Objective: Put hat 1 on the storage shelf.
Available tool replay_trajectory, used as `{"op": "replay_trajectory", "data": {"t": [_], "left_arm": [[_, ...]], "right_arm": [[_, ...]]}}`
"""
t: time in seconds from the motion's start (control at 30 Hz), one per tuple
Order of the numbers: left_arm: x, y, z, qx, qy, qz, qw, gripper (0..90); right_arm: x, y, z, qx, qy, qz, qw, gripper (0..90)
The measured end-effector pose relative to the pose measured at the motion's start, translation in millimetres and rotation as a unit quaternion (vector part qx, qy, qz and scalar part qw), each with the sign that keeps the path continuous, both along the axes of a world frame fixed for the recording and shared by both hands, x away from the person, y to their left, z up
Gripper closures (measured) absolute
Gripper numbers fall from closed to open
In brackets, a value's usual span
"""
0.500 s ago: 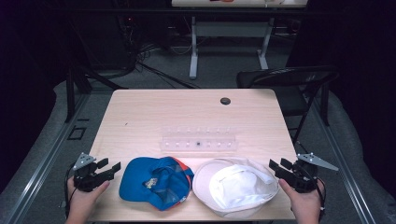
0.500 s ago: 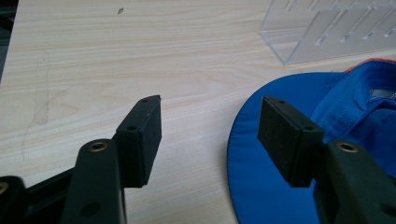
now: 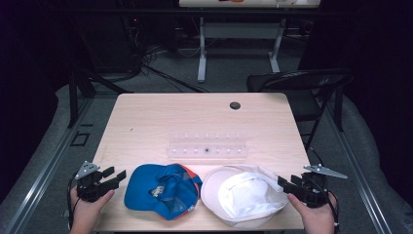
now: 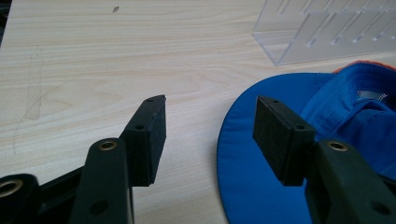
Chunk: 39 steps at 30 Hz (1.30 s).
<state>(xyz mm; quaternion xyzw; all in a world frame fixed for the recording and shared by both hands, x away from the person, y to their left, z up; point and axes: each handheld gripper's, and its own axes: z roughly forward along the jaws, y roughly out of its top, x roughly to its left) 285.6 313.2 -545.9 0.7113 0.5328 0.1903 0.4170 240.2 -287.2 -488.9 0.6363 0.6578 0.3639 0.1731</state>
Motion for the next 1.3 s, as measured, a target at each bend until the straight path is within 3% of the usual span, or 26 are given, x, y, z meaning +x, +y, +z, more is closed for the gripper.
{"op": "replay_trajectory", "data": {"t": [0.27,0.4,0.5,0.63,0.8,0.83,0.97,1.1,1.13,1.3], "left_arm": [[1.0,-6.1,-2.1,0.005,0.005,-0.01,0.9999,44.8],[2.5,-8.4,-4.7,0.005,0.006,-0.015,0.9999,45.0],[2.2,-9.0,-4.6,0.005,0.009,-0.018,0.9998,45.3],[1.8,-9.2,-4.5,0.005,0.009,-0.019,0.9998,45.6],[3.7,-8.4,-6.3,0.004,0.012,-0.018,0.9998,45.7],[3.7,-8.4,-6.3,0.004,0.012,-0.018,0.9998,45.7],[3.4,-8.0,-5.8,0.004,0.012,-0.017,0.9998,45.7],[3.4,-8.0,-6.0,0.004,0.013,-0.018,0.9998,46.4],[3.4,-8.1,-6.0,0.003,0.013,-0.018,0.9998,46.7],[3.8,-8.4,-6.5,0.006,0.013,-0.02,0.9997,46.7]], "right_arm": [[-10.0,-2.9,-11.5,0.002,0.038,-0.018,0.9991,47.0],[-12.8,-8.5,-18.2,0.024,0.06,0.004,0.9979,63.1],[-8.6,-8.9,-18.6,0.007,0.06,0.012,0.9981,71.0],[3.3,-8.0,-14.0,-0.001,0.061,0.019,0.9979,73.8],[39.2,-5.1,-3.0,-0.01,0.071,0.025,0.9971,75.5],[39.2,-5.1,-3.0,-0.01,0.071,0.025,0.9971,75.5],[64.8,0.0,2.3,-0.034,0.087,0.042,0.9947,75.6],[76.6,2.6,5.1,-0.048,0.093,0.048,0.9933,75.8],[83.6,3.3,7.1,-0.054,0.102,0.057,0.9917,75.9],[92.3,5.8,10.2,-0.063,0.115,0.065,0.9893,75.6]]}}
